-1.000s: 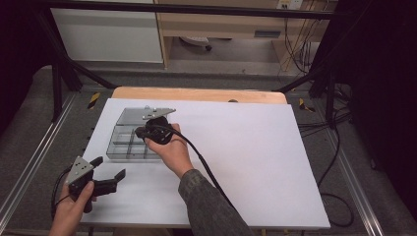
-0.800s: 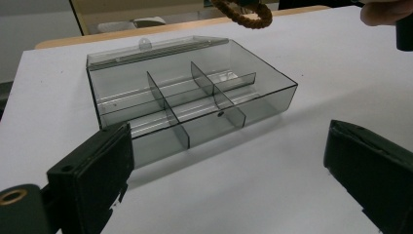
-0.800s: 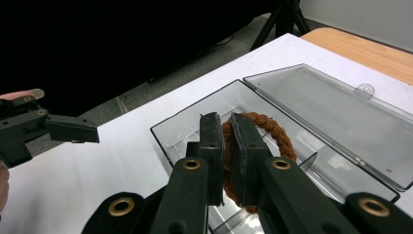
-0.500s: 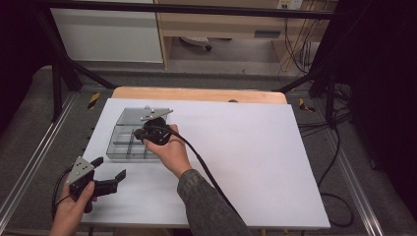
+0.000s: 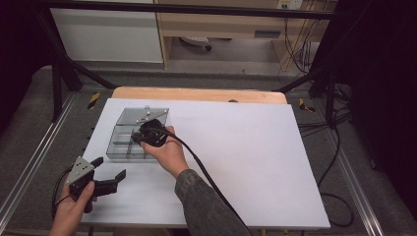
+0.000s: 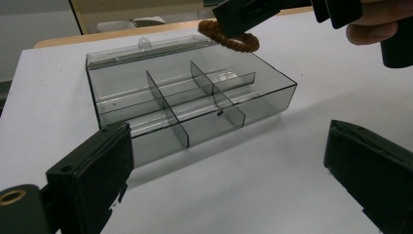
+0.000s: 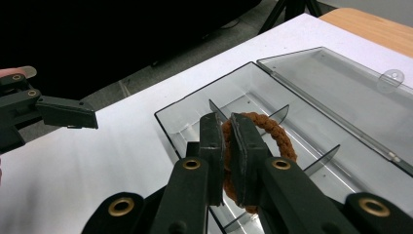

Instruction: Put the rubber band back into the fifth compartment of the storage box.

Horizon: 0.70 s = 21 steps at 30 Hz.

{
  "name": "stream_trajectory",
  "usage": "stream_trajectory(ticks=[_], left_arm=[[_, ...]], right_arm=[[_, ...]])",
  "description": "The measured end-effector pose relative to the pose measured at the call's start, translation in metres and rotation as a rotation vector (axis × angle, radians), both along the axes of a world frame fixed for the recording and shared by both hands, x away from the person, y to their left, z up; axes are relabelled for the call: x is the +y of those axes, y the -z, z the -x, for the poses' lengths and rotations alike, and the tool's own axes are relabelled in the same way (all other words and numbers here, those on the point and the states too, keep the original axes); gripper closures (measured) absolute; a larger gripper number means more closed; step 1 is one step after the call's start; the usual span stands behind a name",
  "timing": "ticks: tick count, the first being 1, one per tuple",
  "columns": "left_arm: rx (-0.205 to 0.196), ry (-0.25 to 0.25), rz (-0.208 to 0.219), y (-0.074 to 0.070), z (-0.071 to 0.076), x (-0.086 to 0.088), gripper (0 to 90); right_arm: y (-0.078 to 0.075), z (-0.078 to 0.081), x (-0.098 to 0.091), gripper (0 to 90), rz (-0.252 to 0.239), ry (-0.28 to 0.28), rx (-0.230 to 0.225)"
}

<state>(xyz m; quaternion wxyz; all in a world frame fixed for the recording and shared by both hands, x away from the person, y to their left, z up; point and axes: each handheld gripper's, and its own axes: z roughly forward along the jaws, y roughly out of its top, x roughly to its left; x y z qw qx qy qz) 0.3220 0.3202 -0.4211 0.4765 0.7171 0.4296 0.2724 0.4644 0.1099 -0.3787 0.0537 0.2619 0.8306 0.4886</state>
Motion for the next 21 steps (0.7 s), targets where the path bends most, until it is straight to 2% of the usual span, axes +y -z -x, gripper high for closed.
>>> stream_trajectory(ticks=[21], left_arm=[[0.005,0.001,0.004,0.0001,0.0,0.0003,4.0]], right_arm=[[0.0096,0.001,0.0104,84.4,0.031,-0.031,0.026]])
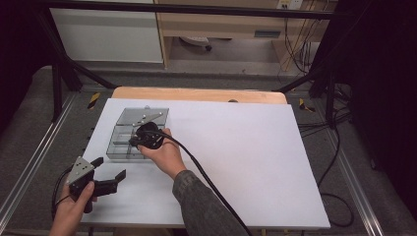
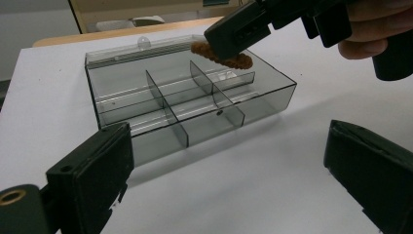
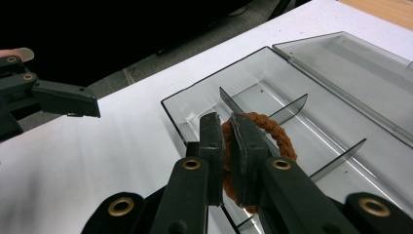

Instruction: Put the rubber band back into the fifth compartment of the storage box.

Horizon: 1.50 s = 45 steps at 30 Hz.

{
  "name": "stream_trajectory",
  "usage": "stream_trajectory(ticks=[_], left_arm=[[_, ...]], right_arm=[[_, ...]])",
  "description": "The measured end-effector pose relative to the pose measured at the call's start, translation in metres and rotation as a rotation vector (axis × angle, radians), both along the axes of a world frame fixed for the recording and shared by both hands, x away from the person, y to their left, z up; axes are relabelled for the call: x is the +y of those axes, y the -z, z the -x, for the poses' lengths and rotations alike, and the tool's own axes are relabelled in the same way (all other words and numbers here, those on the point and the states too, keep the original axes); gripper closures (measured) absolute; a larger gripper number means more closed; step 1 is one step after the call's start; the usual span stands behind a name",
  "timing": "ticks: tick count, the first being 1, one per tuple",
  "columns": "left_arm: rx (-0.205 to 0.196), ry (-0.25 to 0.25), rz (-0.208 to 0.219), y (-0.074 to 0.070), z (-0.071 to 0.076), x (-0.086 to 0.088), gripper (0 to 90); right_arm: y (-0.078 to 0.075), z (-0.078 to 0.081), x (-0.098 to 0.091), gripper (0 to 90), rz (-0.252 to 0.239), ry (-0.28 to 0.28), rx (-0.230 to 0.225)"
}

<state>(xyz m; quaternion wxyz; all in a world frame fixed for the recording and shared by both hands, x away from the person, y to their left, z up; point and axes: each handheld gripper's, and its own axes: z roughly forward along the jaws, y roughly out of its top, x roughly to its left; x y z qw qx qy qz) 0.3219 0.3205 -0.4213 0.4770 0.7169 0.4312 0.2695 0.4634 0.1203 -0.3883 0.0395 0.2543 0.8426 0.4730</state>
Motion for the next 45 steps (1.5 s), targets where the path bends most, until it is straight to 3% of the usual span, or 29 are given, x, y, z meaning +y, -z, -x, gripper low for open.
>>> stream_trajectory(ticks=[23,45], left_arm=[[-0.001,0.001,0.0,0.0,0.0,0.0,4.0],[-0.001,0.009,-0.002,0.0,0.0,0.0,4.0]], right_arm=[[0.014,-0.008,0.009,84.3,-0.004,0.015,0.029],[0.024,-0.011,0.014,84.2,0.027,0.025,0.032]])
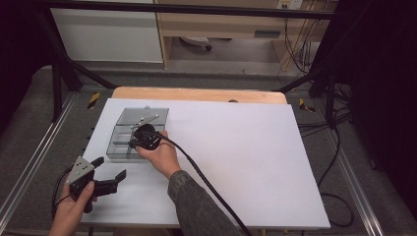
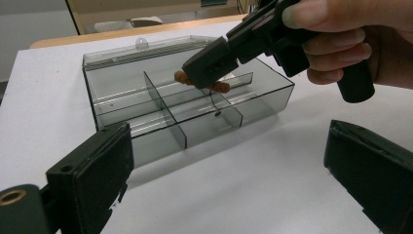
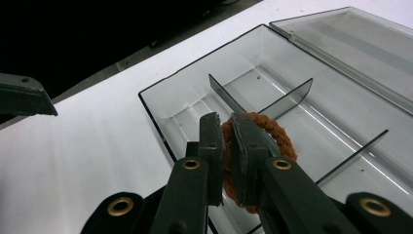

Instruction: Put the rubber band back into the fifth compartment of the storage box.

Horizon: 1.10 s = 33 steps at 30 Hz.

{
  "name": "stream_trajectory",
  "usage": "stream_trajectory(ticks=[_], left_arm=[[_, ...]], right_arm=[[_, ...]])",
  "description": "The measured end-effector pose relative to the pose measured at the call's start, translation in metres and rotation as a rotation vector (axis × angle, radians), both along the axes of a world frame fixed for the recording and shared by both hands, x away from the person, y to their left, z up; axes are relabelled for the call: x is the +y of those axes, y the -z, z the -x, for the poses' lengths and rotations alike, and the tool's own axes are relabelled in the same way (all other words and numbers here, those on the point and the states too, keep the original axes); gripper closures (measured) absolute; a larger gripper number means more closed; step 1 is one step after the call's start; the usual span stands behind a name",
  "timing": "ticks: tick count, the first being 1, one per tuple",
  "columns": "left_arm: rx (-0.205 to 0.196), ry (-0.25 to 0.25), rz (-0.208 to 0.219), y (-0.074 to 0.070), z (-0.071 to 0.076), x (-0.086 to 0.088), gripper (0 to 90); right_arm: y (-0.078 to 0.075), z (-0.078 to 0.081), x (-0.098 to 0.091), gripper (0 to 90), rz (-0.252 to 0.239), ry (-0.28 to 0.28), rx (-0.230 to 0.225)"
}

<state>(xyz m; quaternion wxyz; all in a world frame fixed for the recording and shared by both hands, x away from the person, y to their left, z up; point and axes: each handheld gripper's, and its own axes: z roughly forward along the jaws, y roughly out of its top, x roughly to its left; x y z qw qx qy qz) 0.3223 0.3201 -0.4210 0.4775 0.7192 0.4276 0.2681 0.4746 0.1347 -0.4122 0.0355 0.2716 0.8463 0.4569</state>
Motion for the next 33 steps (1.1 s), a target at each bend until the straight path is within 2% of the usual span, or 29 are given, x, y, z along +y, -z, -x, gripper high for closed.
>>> stream_trajectory(ticks=[10,13,29,33], left_arm=[[0.005,0.002,-0.006,0.0007,-0.0004,-0.0007,4.0],[0.004,0.002,-0.005,0.0006,-0.0003,-0.0004,4.0],[0.006,0.005,-0.009,0.001,-0.0003,-0.0007,4.0],[0.006,0.004,-0.009,0.001,-0.0002,-0.0009,4.0]], right_arm=[[0.0034,-0.0003,0.0017,83.7,0.009,0.002,0.007],[0.0036,-0.0002,0.0015,78.9,0.01,0.006,0.01],[-0.0013,0.0011,-0.0023,79.3,0.014,0.005,0.003],[-0.0045,0.0026,-0.005,75.5,0.017,0.008,-0.008]])
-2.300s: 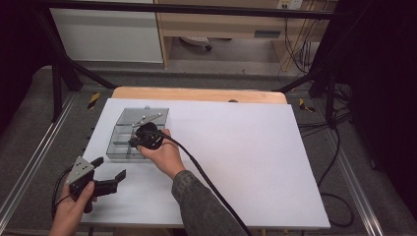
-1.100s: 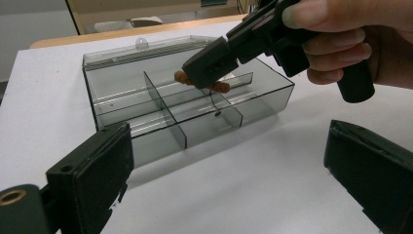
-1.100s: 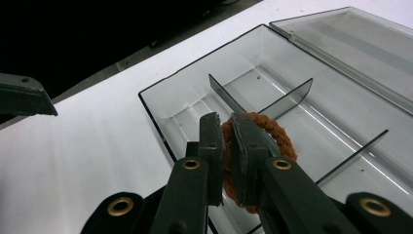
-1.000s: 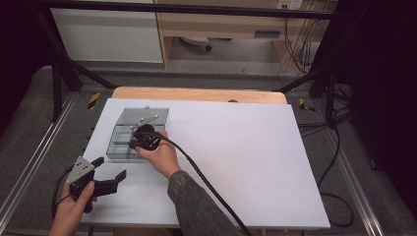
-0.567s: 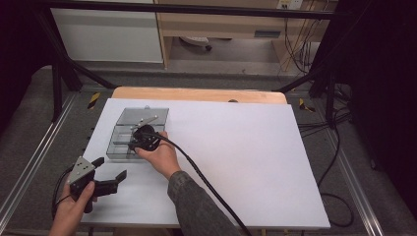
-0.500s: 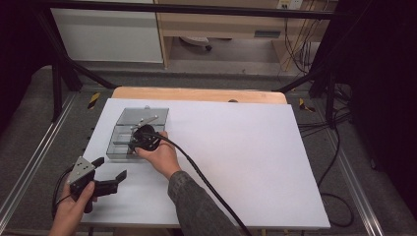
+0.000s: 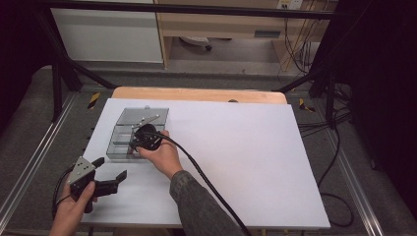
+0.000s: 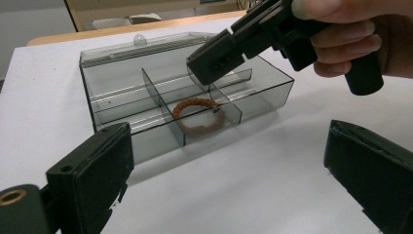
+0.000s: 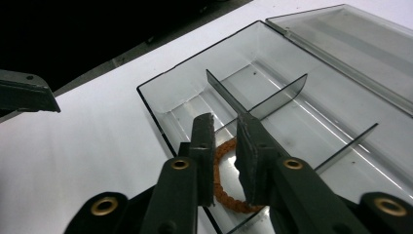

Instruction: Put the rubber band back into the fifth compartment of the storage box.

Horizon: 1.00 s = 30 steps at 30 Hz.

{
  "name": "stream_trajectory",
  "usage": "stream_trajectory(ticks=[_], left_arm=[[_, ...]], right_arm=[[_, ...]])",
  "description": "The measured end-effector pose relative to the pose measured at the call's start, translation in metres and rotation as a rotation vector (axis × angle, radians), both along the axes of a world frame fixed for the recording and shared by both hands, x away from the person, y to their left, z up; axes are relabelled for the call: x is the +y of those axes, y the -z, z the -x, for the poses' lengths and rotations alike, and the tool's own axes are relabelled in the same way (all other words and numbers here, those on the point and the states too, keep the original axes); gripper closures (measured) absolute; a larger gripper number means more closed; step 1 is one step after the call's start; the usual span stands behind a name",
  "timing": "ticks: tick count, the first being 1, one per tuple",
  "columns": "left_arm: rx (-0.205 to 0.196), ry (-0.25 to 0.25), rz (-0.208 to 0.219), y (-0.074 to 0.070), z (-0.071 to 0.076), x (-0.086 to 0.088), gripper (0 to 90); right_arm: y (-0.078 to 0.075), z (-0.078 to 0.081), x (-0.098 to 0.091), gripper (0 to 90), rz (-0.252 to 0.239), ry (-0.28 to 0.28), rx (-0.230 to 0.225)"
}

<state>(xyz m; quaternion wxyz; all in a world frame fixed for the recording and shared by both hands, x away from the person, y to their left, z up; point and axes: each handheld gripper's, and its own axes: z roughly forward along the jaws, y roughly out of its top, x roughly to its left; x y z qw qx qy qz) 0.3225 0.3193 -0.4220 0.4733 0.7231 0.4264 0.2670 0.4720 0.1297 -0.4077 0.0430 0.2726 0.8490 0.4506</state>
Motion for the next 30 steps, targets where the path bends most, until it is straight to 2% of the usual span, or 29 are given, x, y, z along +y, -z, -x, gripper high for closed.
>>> stream_trajectory(ticks=[3,5,10,13,16,19,25,30], left_arm=[[0.0,0.0,0.0,0.0,0.0,0.0,4.0],[0.001,0.0,-0.001,0.0,0.0,0.0,4.0],[0.002,-0.001,-0.003,0.0,0.0,0.0,4.0],[0.0,-0.003,0.001,0.0,0.0,0.0,4.0],[0.004,0.001,-0.002,0.0,0.0,0.0,4.0],[0.002,0.001,-0.005,0.0,0.0,0.0,4.0],[0.003,0.0,-0.005,0.001,0.0,0.0,4.0],[0.003,0.002,-0.007,0.001,0.0,-0.001,4.0]], right_arm=[[-0.005,0.002,-0.004,69.9,-0.005,0.008,-0.004],[-0.009,0.003,-0.008,63.9,-0.017,0.034,0.008],[-0.023,0.006,-0.02,49.3,-0.042,0.083,-0.013],[-0.029,0.006,-0.026,39.4,-0.025,0.099,-0.028],[-0.033,0.005,-0.034,26.8,-0.018,0.124,-0.018],[-0.035,0.004,-0.043,18.7,-0.011,0.144,-0.021],[-0.04,0.003,-0.066,7.7,-0.022,0.193,-0.022],[-0.046,0.005,-0.086,5.4,-0.033,0.219,-0.04]])
